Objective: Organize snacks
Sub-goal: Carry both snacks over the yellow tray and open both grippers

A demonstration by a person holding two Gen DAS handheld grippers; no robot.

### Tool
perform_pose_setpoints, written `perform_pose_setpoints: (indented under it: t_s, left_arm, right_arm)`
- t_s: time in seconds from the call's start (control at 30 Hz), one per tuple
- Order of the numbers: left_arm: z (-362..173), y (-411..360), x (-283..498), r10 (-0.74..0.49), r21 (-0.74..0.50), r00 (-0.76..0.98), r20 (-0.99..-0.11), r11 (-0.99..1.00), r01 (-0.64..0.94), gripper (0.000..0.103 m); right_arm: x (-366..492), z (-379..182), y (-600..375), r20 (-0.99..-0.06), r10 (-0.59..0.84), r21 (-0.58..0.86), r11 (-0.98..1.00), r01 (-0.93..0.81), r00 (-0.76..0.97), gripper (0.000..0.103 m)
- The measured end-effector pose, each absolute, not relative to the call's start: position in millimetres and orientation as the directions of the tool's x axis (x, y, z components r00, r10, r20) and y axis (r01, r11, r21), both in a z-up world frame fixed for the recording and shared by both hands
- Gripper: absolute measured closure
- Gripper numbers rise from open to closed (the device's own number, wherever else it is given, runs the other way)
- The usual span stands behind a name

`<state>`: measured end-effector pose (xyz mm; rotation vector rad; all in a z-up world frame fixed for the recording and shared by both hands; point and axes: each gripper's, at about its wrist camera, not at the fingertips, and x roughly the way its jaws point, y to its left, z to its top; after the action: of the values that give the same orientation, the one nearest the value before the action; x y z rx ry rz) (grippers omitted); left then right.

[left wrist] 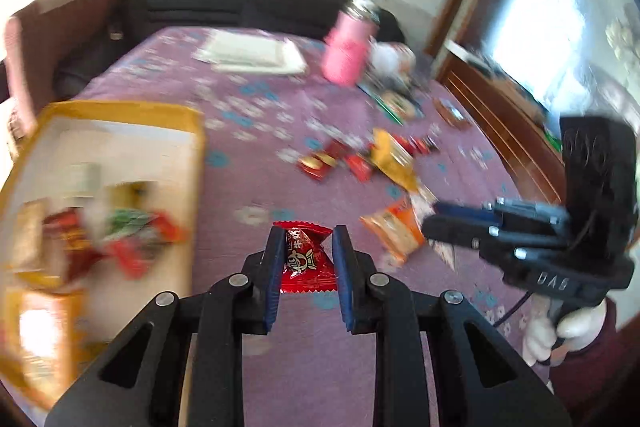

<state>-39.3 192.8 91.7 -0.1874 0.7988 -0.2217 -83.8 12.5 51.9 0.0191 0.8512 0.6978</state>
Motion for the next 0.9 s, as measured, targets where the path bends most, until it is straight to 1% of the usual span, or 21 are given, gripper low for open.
perform_pose_setpoints:
  t_s: [0.13, 0.3, 0.43, 0.63, 0.67, 0.73, 0.8, 0.83, 0.9]
  left_arm:
    - [103, 240, -45, -0.162, -0.216, 0.712, -0.684, 0.976, 0.014, 0.082]
    - [93, 289, -40, -0.12, -0.262, 0.696, -0.708, 0.96, -0.102, 0.082]
    - [72, 310, -34, -0.149, -0.322, 0.668, -0.729, 0.936, -0.143, 0.082]
    - [54, 333, -32, -0.222, -0.442, 0.664, -0.714, 0.879, -0.181, 0.081]
    - [53, 338, -31, -0.23, -0.459, 0.667, -0.709, 0.868, -0.188, 0.08]
    - [52, 345, -32, -0.241, -0.485, 0.672, -0.7, 0.852, -0.199, 0.078]
    - [53, 349, -34, -0.241, -0.495, 0.682, -0.69, 0.845, -0.202, 0.068]
    - [54, 350, -36, -0.239, -0.497, 0.686, -0.687, 0.844, -0.203, 0.066]
    - [57, 351, -40, -0.227, -0.497, 0.698, -0.679, 0.842, -0.209, 0.063]
  right_arm:
    - [-86, 59, 54, -0.675, 0.62, 0.314, 0.731, -0.605, 0.4, 0.081]
    - [-87, 60, 114, -0.671, 0.667, 0.352, 0.67, -0.654, 0.322, 0.081]
    - [-84, 50, 165, -0.699, 0.665, 0.355, 0.643, -0.678, 0.264, 0.081]
    - [-79, 30, 212, -0.737, 0.636, 0.335, 0.636, -0.695, 0.227, 0.081]
    - [-77, 27, 216, -0.74, 0.634, 0.334, 0.637, -0.695, 0.225, 0.078]
    - [-76, 24, 221, -0.743, 0.627, 0.325, 0.642, -0.694, 0.232, 0.077]
    - [-73, 21, 224, -0.739, 0.63, 0.33, 0.646, -0.689, 0.237, 0.074]
    - [-72, 21, 224, -0.737, 0.632, 0.333, 0.647, -0.686, 0.238, 0.071]
    - [-70, 20, 224, -0.735, 0.633, 0.335, 0.65, -0.682, 0.244, 0.07]
